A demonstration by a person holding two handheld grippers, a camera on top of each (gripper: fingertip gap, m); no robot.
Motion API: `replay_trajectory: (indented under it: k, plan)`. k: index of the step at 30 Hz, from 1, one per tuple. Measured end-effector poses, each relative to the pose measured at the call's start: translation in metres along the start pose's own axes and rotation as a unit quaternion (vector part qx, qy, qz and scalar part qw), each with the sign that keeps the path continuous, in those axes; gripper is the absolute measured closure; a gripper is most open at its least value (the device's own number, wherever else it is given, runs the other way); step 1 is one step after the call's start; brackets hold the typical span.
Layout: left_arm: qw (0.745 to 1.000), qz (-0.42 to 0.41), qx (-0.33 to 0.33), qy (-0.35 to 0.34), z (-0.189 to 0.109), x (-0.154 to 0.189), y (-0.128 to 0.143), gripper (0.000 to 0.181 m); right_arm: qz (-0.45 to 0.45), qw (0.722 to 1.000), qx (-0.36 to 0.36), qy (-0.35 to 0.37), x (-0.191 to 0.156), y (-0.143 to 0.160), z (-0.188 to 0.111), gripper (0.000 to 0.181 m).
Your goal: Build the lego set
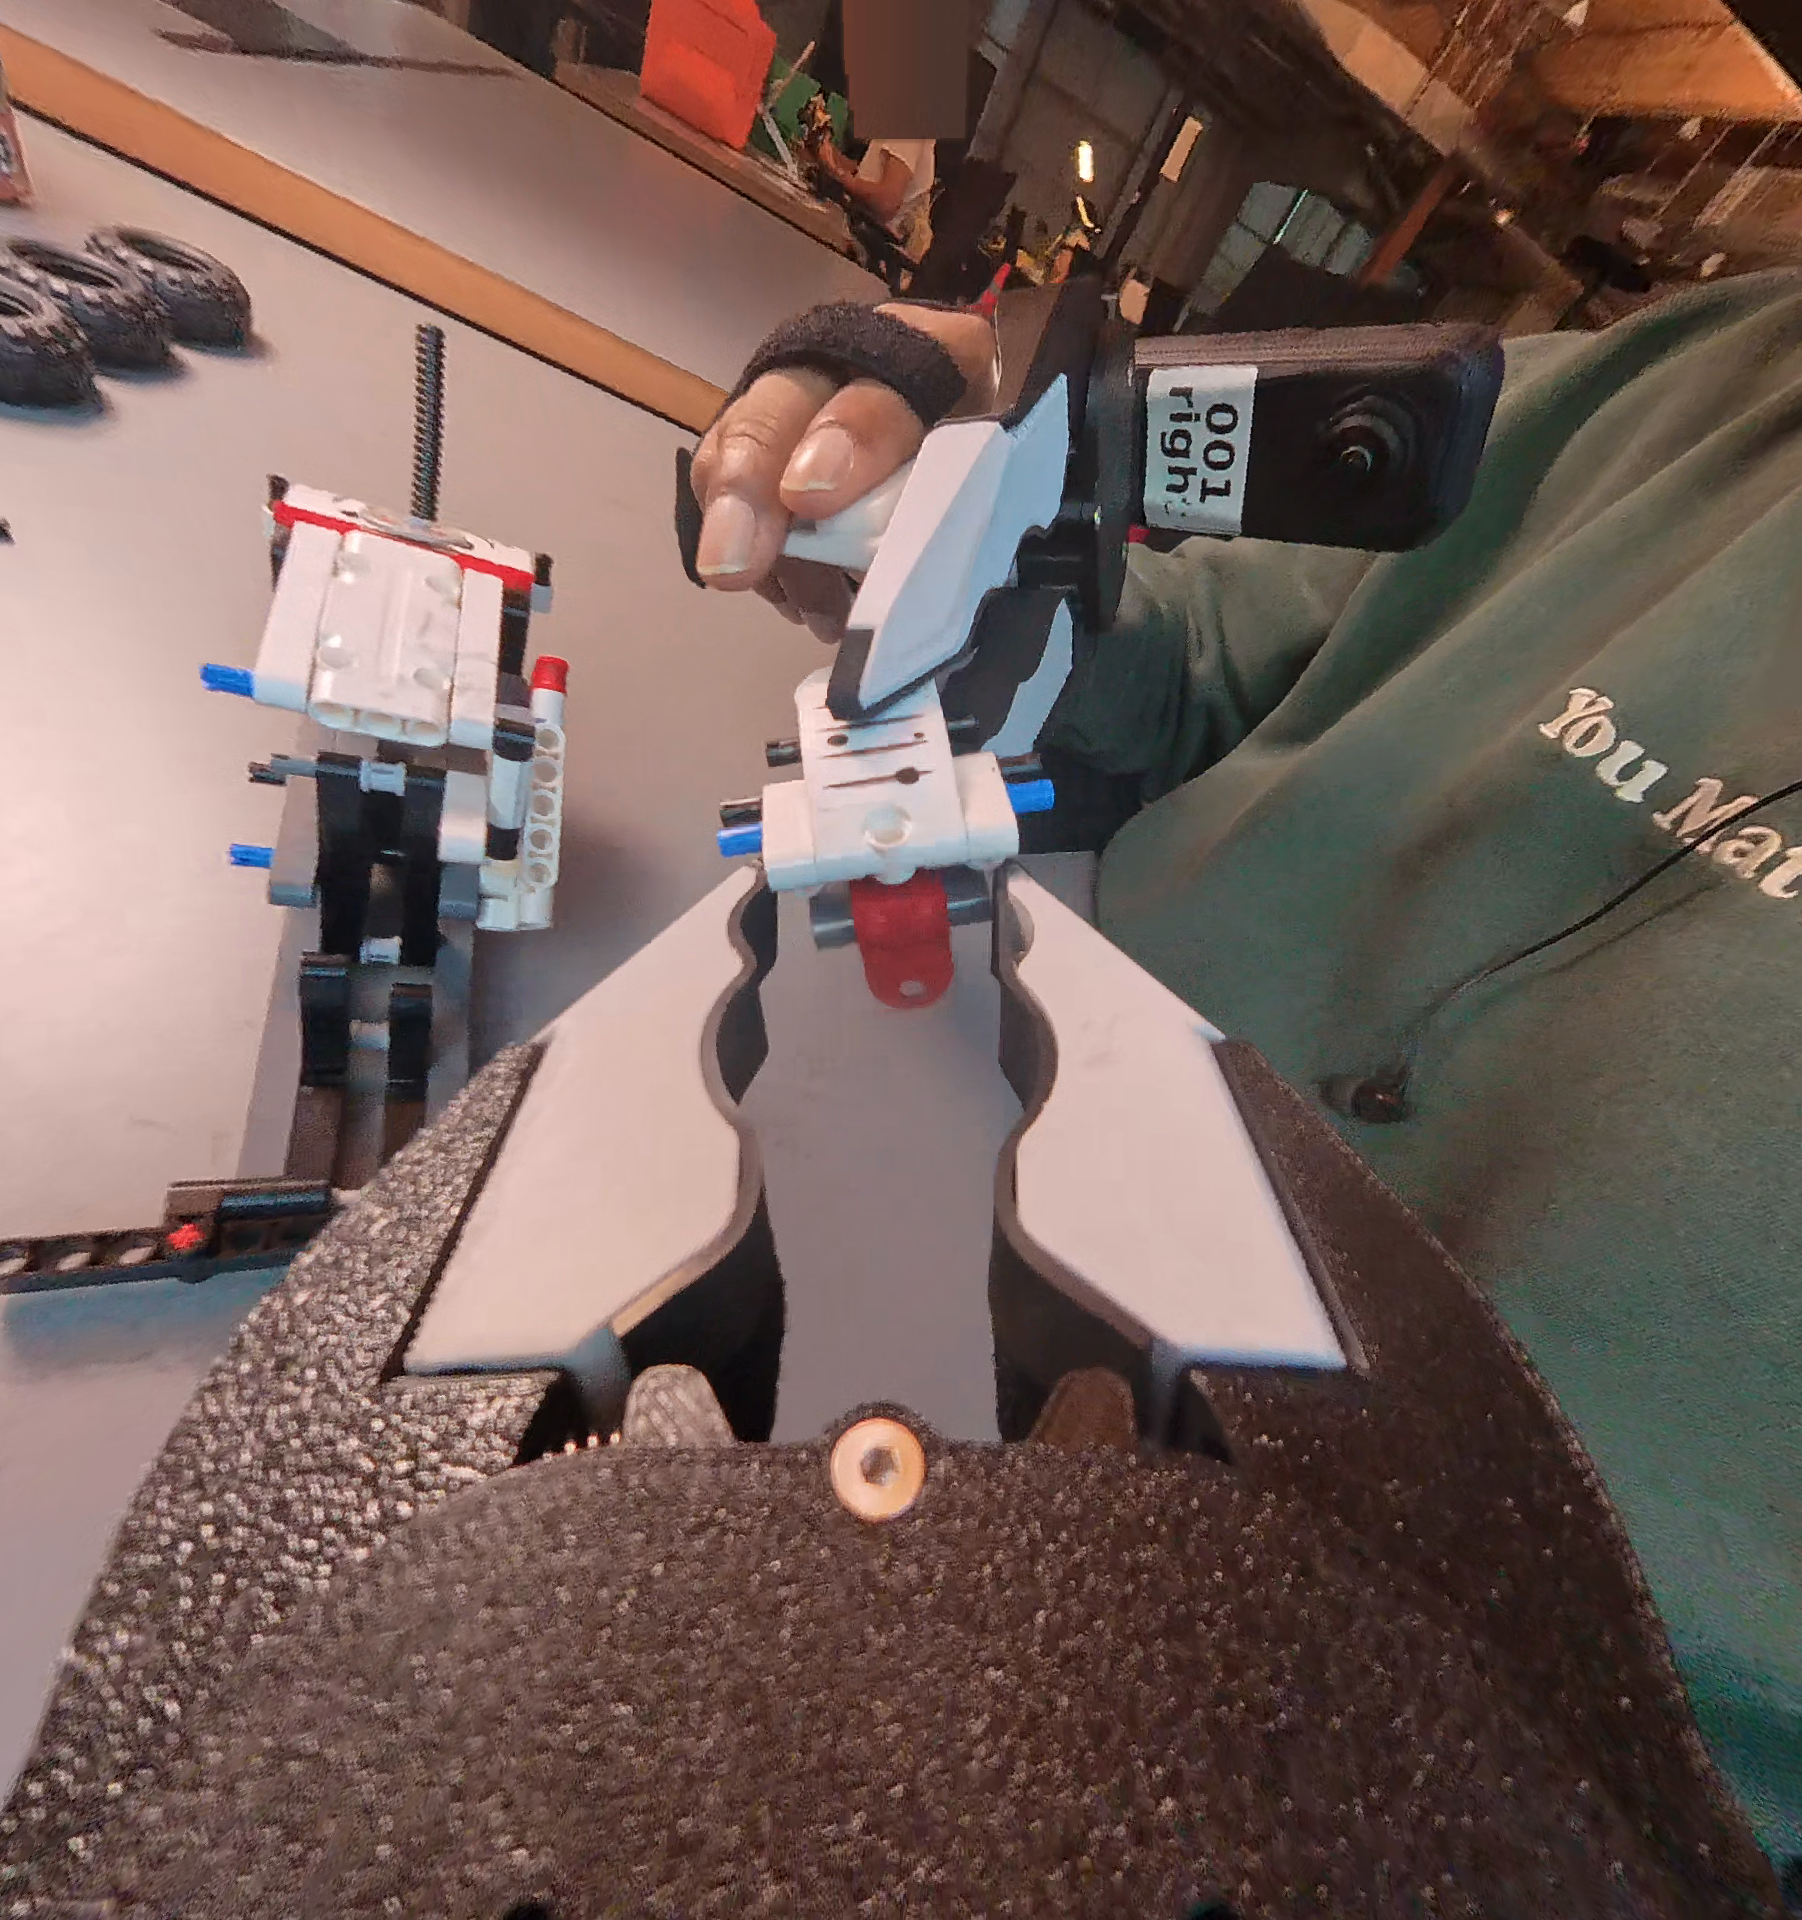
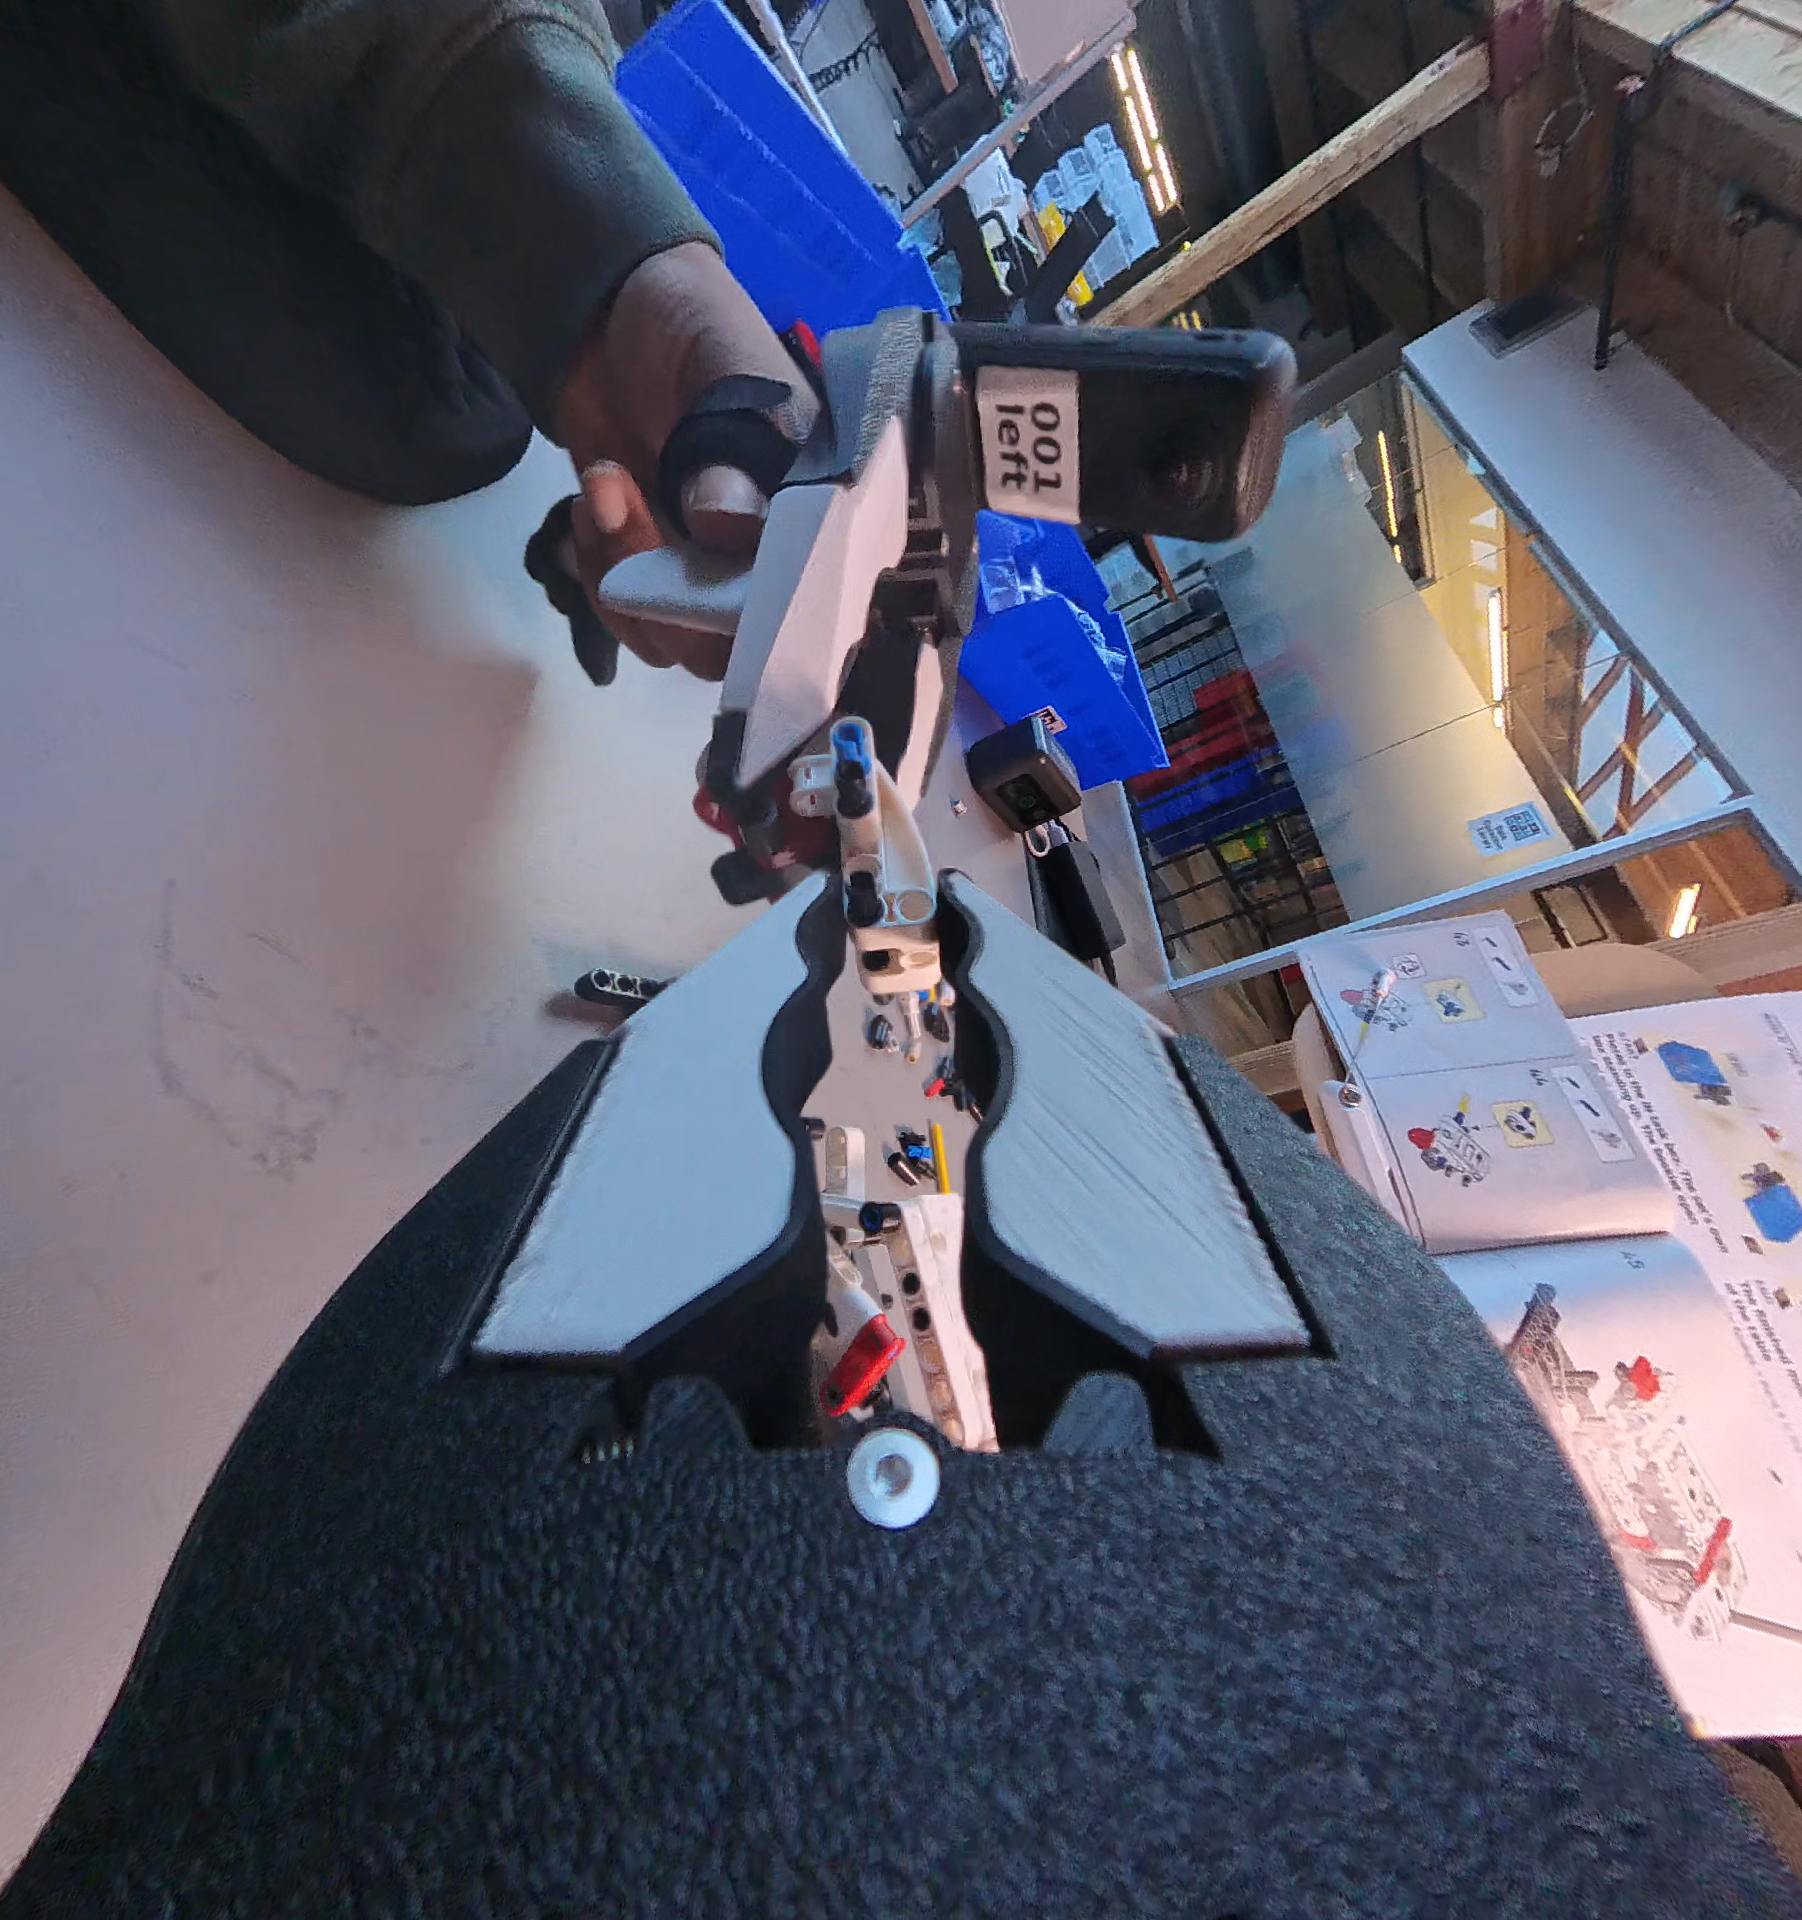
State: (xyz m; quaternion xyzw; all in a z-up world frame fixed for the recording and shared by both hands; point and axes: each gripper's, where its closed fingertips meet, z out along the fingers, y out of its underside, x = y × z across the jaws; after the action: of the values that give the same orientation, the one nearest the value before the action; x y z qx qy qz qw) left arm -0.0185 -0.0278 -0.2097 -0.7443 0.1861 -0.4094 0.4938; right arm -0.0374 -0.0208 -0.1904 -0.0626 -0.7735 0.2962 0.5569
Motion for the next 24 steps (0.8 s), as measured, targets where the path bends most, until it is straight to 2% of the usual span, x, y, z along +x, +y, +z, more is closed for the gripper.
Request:
replay_trajectory:
  k: [2,5,9,11,12,13,14,17,21,24]
  plan:
    - [0.999,0.040,0.008,-0.028,-0.002,-0.002,-0.003,0.137,0.022,1.000,0.000,0.012,0.008,0.003,-0.002,0.165]
    - [0.991,0.095,0.003,-0.098,-0.005,-0.012,-0.006,0.122,0.084,0.996,-0.014,0.028,0.020,0.015,-0.003,0.165]
    - [0.962,0.183,-0.005,-0.202,-0.001,-0.025,-0.015,0.107,0.170,0.985,-0.032,0.014,0.020,0.023,0.004,0.165]
    - [0.945,0.222,-0.014,-0.240,0.002,-0.030,-0.020,0.108,0.197,0.980,-0.030,-0.005,0.015,0.019,0.007,0.165]
    - [0.939,0.238,-0.022,-0.248,0.004,-0.031,-0.021,0.116,0.202,0.979,-0.025,-0.013,0.013,0.017,0.007,0.165]
    - [0.935,0.254,-0.035,-0.245,0.004,-0.031,-0.019,0.132,0.208,0.978,-0.018,-0.018,0.014,0.016,0.005,0.165]
    - [0.934,0.266,-0.044,-0.234,0.004,-0.028,-0.017,0.140,0.210,0.977,-0.013,-0.028,0.014,0.016,0.002,0.165]
    - [0.941,0.278,-0.047,-0.189,0.003,-0.014,-0.019,0.143,0.221,0.972,0.020,-0.075,0.006,0.012,-0.007,0.164]
    - [0.926,0.315,-0.111,-0.176,0.006,-0.012,-0.008,0.144,0.193,0.975,0.014,-0.113,-0.008,0.015,-0.011,0.163]
    - [0.918,0.326,-0.138,-0.177,0.008,-0.018,-0.002,0.145,0.189,0.976,-0.003,-0.112,-0.011,0.023,-0.010,0.163]
